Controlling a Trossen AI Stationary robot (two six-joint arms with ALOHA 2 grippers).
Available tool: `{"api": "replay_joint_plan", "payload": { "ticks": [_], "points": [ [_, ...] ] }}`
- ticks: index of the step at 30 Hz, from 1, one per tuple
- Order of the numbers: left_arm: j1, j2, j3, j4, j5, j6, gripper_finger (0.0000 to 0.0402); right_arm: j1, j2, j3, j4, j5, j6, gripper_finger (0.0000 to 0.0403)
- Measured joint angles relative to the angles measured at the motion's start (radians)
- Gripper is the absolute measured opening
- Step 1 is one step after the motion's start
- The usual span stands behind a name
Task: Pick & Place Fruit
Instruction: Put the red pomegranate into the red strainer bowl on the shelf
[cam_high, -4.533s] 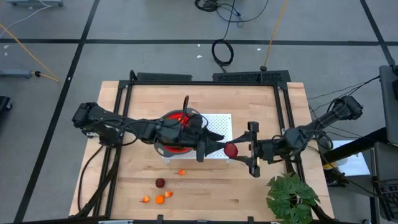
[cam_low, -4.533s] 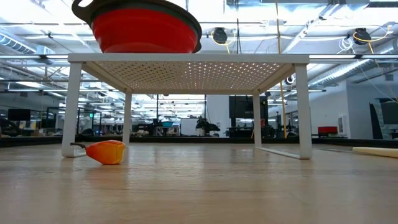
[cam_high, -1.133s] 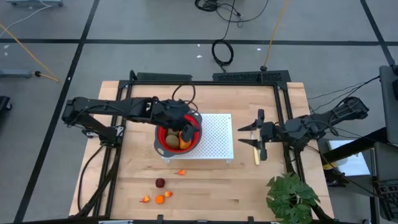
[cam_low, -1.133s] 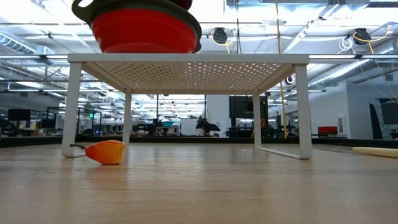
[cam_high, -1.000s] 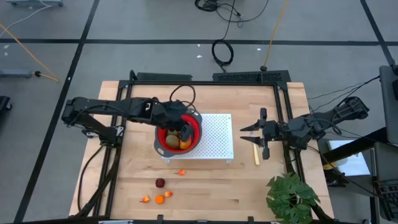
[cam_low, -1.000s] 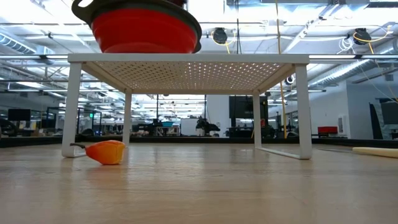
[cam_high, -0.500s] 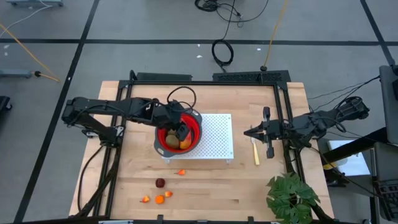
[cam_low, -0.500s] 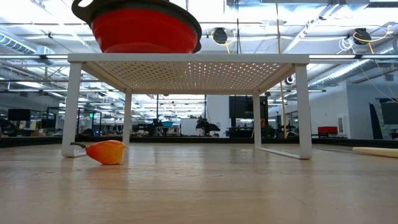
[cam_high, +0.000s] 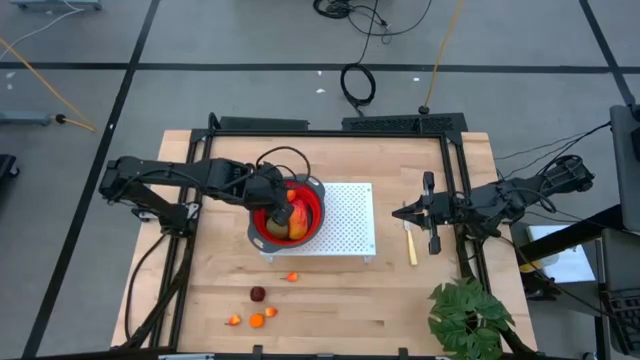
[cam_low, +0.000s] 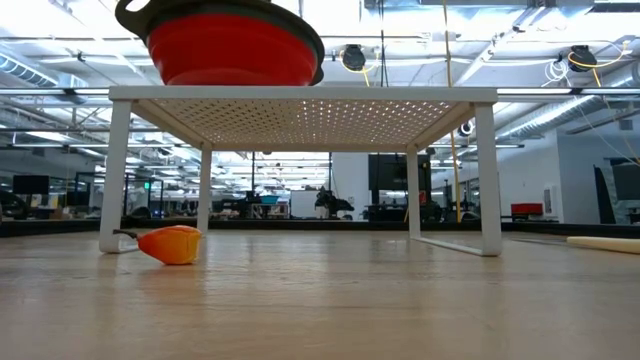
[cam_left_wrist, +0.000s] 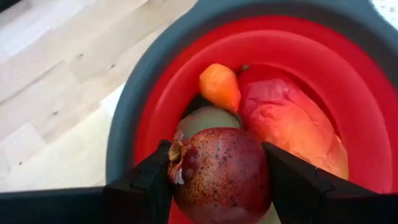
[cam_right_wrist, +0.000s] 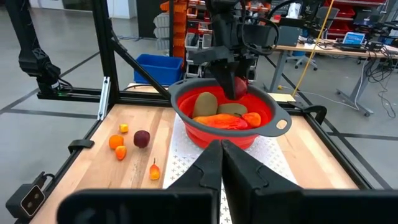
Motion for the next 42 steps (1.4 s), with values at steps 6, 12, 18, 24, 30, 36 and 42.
{"api": "replay_joint_plan", "payload": {
  "ticks": [6, 12, 18, 24, 30, 36, 42],
  "points": [
    [-0.013, 0.000, 0.000, -0.008, 0.029, -0.044, 0.0209, 0.000, 0.000, 0.000, 0.000, 0.000, -0.001, 0.0001],
    [-0.014, 0.000, 0.000, -0.042, 0.053, -0.129, 0.0209, 0.000, 0.000, 0.000, 0.000, 0.000, -0.001, 0.0001],
    [-0.014, 0.000, 0.000, -0.047, 0.054, -0.188, 0.0209, 0.000, 0.000, 0.000, 0.000, 0.000, -0.001, 0.0001],
    [-0.014, 0.000, 0.000, -0.046, 0.062, -0.175, 0.0209, 0.000, 0.000, 0.000, 0.000, 0.000, -0.001, 0.0001],
    [-0.014, 0.000, 0.000, -0.037, 0.081, -0.164, 0.0209, 0.000, 0.000, 0.000, 0.000, 0.000, -0.001, 0.0001],
    [-0.014, 0.000, 0.001, -0.037, 0.081, -0.164, 0.0222, 0.000, 0.000, 0.000, 0.000, 0.000, -0.001, 0.0001],
    [-0.014, 0.000, 0.001, -0.036, 0.088, -0.164, 0.0262, 0.000, 0.000, 0.000, 0.000, 0.000, 0.016, 0.0001]
  ]
}}
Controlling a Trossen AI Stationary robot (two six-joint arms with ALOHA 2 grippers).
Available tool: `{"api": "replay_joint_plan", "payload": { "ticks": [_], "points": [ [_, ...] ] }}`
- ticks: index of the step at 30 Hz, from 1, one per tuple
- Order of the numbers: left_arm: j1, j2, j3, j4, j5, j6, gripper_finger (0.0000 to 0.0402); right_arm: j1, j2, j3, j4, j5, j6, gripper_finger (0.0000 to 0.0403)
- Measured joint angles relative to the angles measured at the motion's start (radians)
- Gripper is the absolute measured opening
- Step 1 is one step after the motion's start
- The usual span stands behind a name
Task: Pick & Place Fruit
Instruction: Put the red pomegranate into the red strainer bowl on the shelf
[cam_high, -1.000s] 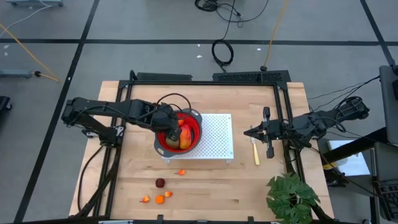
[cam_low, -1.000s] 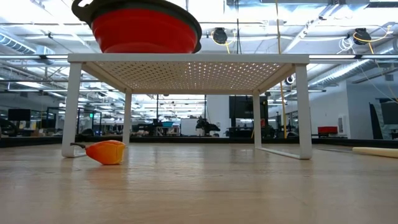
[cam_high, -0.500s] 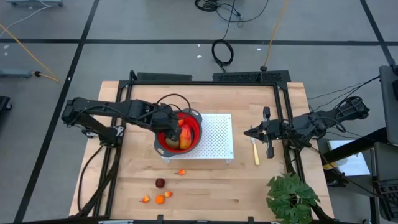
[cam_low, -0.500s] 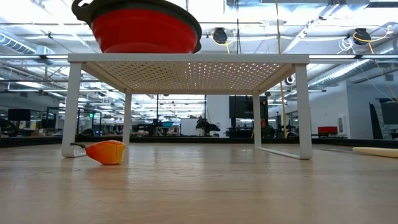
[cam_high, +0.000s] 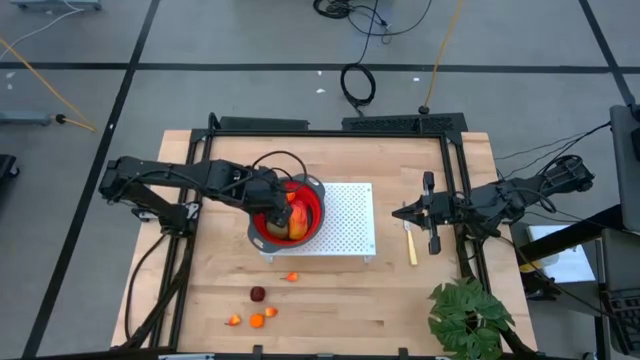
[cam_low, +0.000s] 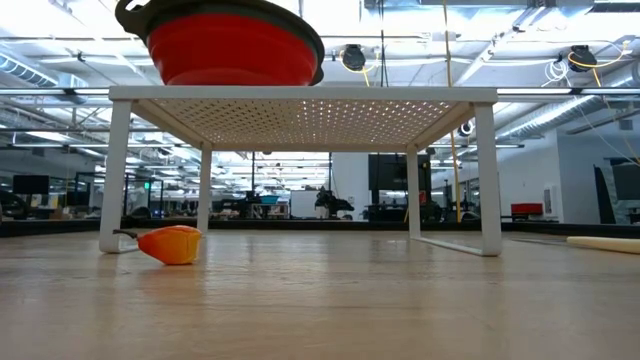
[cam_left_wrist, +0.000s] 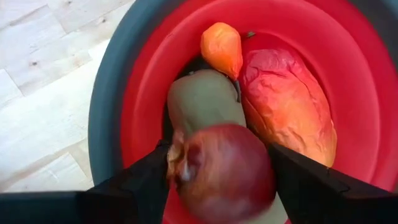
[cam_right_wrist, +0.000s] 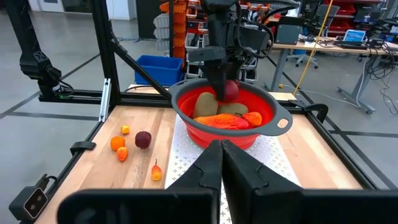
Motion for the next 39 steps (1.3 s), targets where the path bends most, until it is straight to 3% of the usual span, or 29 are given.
{"api": "replay_joint_plan", "payload": {
  "ticks": [8, 15, 25, 34, 39],
  "points": [
    [0.030, 0.000, 0.000, 0.003, 0.123, 0.006, 0.0301, 0.000, 0.000, 0.000, 0.000, -0.001, 0.001, 0.0001],
    [0.030, 0.000, 0.031, 0.001, 0.131, 0.023, 0.0300, 0.000, 0.000, 0.000, 0.000, -0.001, 0.001, 0.0001],
    [-0.070, 0.000, 0.193, 0.004, 0.082, 0.009, 0.0232, 0.000, 0.000, 0.000, 0.000, -0.001, 0.001, 0.0001],
    [-0.260, 0.000, 0.203, 0.006, 0.173, -0.185, 0.0158, 0.000, 0.000, 0.000, -0.007, -0.001, 0.001, 0.0001],
    [-0.374, 0.000, 0.203, 0.005, 0.140, -0.283, 0.0126, 0.000, 0.000, 0.000, -0.016, -0.001, 0.001, 0.0001]
  ]
}}
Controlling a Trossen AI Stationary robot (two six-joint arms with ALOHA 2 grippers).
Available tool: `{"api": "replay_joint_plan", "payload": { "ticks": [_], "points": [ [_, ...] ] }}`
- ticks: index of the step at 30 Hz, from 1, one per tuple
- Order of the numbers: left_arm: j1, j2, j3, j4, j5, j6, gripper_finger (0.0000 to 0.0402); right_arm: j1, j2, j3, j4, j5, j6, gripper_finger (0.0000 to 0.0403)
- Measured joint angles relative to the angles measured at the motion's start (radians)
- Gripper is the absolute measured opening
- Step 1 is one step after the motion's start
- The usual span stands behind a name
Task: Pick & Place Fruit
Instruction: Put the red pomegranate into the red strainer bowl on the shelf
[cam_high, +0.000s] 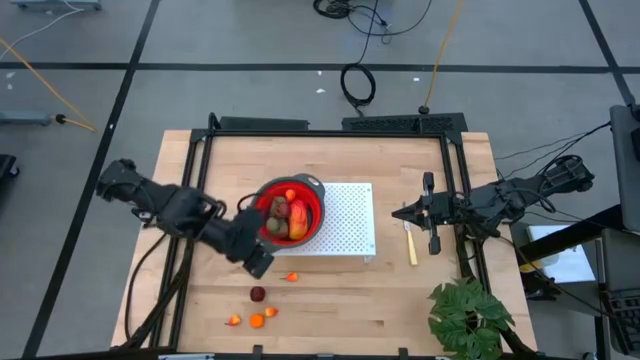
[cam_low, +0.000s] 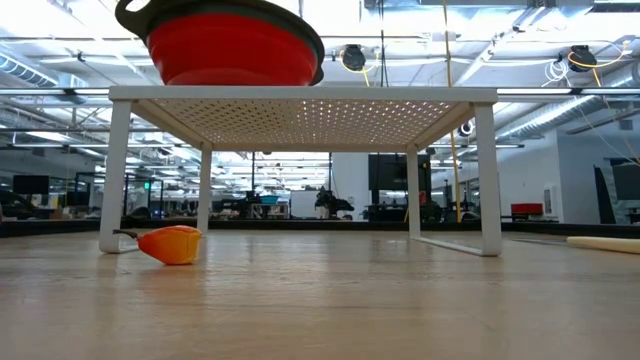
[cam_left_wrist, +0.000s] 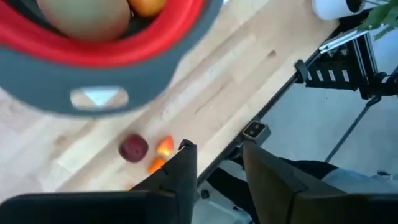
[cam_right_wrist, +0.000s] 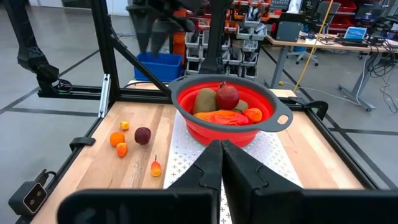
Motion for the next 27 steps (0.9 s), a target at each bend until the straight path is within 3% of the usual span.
{"api": "replay_joint_plan", "payload": {
  "ticks": [9, 22, 27],
  "points": [
    [-0.158, 0.043, 0.000, 0.015, -0.097, -0.309, 0.0102, 0.000, 0.000, 0.000, -0.025, 0.000, 0.000, 0.0001],
    [-0.244, 0.214, -0.001, 0.020, -0.096, -0.492, 0.0104, 0.000, -0.043, -0.003, -0.101, -0.002, -0.034, 0.0001],
    [-0.260, 0.252, -0.001, 0.063, -0.108, -0.540, 0.0104, 0.000, -0.129, -0.083, -0.076, -0.126, -0.044, 0.0001]
  ]
}}
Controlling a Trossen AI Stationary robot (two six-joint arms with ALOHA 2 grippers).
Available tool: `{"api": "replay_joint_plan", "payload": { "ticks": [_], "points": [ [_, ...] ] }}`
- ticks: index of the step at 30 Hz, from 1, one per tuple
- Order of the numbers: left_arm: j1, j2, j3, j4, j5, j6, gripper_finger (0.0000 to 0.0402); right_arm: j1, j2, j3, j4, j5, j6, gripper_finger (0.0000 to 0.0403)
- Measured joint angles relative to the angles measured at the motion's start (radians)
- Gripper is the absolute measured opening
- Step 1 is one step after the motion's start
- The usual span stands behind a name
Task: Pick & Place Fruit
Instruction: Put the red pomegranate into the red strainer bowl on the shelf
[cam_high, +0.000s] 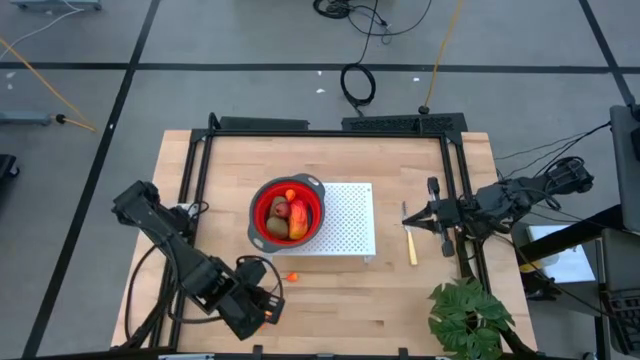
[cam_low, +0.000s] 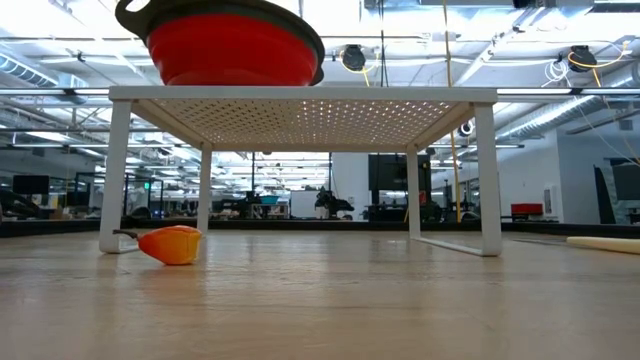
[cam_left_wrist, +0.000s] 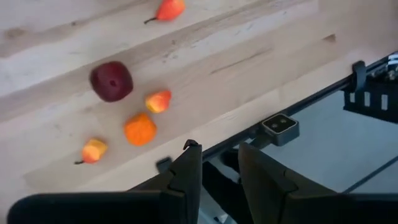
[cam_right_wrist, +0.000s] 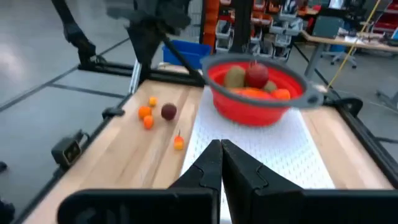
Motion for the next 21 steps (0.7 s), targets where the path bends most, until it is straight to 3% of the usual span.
{"api": "replay_joint_plan", "payload": {
  "ticks": [6, 10, 21],
  "points": [
    [-0.010, 0.034, 0.000, 0.009, -0.021, -0.044, 0.0104, 0.000, -0.118, -0.114, -0.003, -0.007, 0.023, 0.0000],
    [-0.014, 0.050, 0.000, 0.004, -0.024, -0.047, 0.0121, 0.000, -0.195, -0.167, -0.003, -0.066, 0.022, 0.0000],
    [-0.015, 0.058, -0.075, 0.000, -0.031, -0.068, 0.0275, 0.000, -0.355, -0.279, 0.002, -0.111, 0.070, 0.0000]
  ]
}}
